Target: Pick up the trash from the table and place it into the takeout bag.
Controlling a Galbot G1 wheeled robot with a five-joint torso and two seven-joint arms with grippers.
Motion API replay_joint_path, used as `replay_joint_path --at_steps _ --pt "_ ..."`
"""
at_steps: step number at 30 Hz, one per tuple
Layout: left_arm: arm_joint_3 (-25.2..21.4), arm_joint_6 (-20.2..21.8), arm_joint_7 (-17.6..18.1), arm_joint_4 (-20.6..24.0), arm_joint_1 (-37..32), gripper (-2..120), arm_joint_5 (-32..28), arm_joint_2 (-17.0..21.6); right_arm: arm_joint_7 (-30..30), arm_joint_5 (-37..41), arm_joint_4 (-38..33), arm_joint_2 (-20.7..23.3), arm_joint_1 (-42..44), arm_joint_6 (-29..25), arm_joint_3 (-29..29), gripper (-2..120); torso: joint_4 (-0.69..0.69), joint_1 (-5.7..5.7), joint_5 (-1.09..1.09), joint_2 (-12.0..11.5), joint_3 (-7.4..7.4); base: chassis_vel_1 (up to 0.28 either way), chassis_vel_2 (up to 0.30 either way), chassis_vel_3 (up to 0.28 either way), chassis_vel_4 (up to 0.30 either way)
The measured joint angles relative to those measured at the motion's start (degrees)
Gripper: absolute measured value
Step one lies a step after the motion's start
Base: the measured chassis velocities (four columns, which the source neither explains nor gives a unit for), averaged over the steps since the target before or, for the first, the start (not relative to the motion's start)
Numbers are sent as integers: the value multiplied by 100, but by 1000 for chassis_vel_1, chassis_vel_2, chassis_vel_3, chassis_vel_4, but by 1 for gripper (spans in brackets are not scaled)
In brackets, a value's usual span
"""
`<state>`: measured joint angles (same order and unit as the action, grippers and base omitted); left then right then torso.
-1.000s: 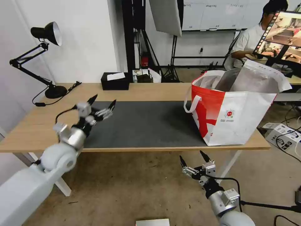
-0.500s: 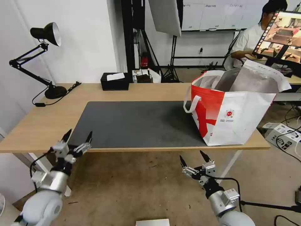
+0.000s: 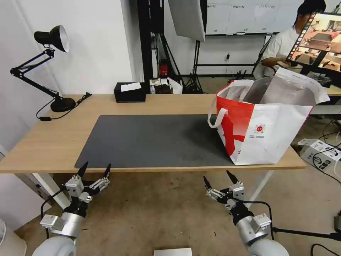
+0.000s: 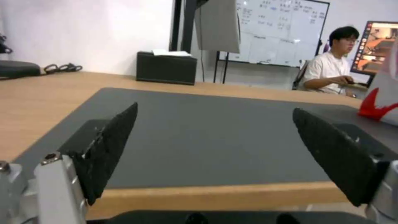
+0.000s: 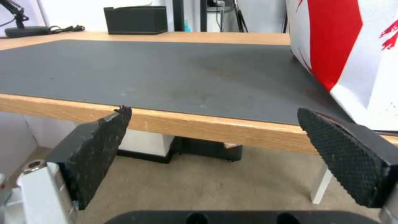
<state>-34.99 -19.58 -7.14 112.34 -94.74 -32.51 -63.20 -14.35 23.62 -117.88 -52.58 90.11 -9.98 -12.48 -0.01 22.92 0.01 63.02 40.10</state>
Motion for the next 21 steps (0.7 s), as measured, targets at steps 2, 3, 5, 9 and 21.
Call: replay_joint_path --at_steps 2,3,5,9,21 --pt "11 -2 -7 0 -13 100 19 -16 0 0 0 0 0 0 0 100 0 0 0 0 0 0 0 0 0" --pt "22 -7 -12 0 -50 100 55 -45 0 0 0 0 0 0 0 100 0 0 -1 0 0 0 0 0 0" --pt "22 -23 -12 1 -84 100 85 -65 0 0 0 0 0 0 0 100 0 0 -1 0 0 0 0 0 0" --pt "15 -25 -11 25 -124 100 121 -83 0 0 0 0 0 0 0 100 0 0 0 0 0 0 0 0 0" --pt "16 -24 -4 29 -113 100 122 -75 0 0 0 0 0 0 0 100 0 0 -1 0 0 0 0 0 0"
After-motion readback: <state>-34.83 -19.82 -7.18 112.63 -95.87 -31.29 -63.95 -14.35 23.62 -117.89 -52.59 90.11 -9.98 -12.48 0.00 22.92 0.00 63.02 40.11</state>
